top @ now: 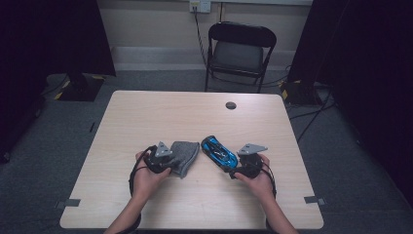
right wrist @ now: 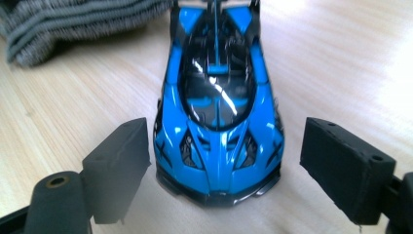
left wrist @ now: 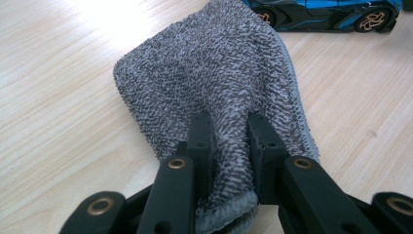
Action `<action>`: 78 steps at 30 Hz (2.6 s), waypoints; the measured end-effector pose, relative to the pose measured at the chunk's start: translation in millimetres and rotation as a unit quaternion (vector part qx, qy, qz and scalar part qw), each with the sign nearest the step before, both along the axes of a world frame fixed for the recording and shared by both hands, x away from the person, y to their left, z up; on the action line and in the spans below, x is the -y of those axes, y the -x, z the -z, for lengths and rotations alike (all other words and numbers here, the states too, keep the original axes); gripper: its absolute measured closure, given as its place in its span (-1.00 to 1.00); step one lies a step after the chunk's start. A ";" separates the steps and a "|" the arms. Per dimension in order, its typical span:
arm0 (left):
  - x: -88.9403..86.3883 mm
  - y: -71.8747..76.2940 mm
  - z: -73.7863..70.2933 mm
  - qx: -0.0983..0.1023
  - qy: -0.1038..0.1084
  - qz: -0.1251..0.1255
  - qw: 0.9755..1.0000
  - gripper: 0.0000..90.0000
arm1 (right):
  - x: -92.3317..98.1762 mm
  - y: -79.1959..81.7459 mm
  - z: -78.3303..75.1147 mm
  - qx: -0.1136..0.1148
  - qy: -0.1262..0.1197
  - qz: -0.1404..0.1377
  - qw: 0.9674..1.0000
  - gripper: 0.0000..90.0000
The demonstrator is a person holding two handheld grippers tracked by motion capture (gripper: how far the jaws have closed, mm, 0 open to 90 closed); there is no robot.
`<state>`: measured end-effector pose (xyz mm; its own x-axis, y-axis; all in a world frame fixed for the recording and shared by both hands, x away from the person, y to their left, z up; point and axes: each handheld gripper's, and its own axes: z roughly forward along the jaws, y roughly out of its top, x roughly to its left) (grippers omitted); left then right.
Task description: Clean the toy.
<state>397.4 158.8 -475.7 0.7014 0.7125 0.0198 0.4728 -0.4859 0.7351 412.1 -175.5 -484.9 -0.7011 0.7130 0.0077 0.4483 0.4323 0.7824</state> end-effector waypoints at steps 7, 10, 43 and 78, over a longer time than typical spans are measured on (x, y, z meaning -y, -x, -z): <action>4.1 2.3 2.0 -0.001 0.005 0.006 1.000 0.65 | -6.4 -9.4 -15.7 0.004 -0.019 -0.001 1.000 -0.51; 6.0 3.7 1.1 -0.003 0.005 0.010 1.000 0.65 | -16.7 -18.8 -16.3 0.002 -0.007 -0.012 1.000 -0.38; 7.0 6.5 1.0 -0.008 0.011 0.016 1.000 0.65 | -45.9 -38.4 -8.4 0.004 0.035 -0.023 0.999 0.00; 54.0 26.0 2.3 -0.029 0.009 0.092 0.995 0.67 | -48.8 -36.8 -7.7 0.003 0.031 -0.003 1.000 0.00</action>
<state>371.4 104.7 -478.1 0.8199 0.5714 -0.0364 0.4189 -0.5553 0.7185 448.9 -126.7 -477.2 -0.7051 0.7079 -0.0402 0.4417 0.4829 0.7561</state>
